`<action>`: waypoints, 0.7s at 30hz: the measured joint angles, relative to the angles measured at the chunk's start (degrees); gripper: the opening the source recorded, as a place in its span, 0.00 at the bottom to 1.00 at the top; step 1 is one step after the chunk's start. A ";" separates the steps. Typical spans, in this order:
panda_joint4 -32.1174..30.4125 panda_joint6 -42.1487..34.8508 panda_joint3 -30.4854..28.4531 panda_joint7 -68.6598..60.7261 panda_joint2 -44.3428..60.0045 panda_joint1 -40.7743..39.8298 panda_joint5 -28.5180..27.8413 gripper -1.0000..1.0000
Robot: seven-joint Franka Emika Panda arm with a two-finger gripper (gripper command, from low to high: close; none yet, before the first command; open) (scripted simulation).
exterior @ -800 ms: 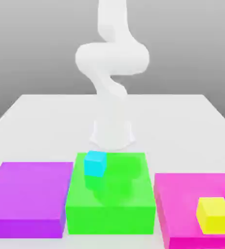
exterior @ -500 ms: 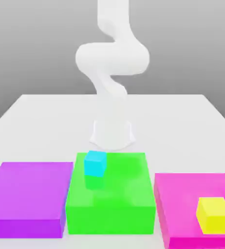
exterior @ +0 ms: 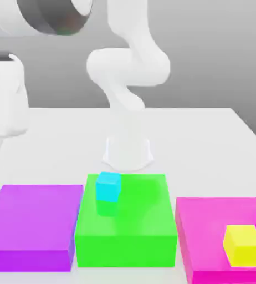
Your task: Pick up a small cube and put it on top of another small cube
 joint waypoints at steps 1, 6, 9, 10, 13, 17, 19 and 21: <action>0.66 0.19 -0.17 -0.48 2.10 -0.61 0.49 0.50; 3.92 1.18 -0.90 -2.57 12.56 -4.13 2.51 0.50; 5.87 1.82 -1.24 -3.57 18.78 -6.35 3.35 0.50; 6.51 2.05 -1.33 -3.89 20.85 -7.10 3.58 0.50; 8.34 4.11 -0.85 -4.82 27.03 -9.07 4.53 0.50; 9.81 7.77 0.57 -5.77 32.45 -10.38 5.91 0.00; 9.81 7.75 0.58 -5.86 32.45 -10.38 6.02 0.00; 9.81 7.71 0.60 -5.99 32.45 -10.39 6.20 0.00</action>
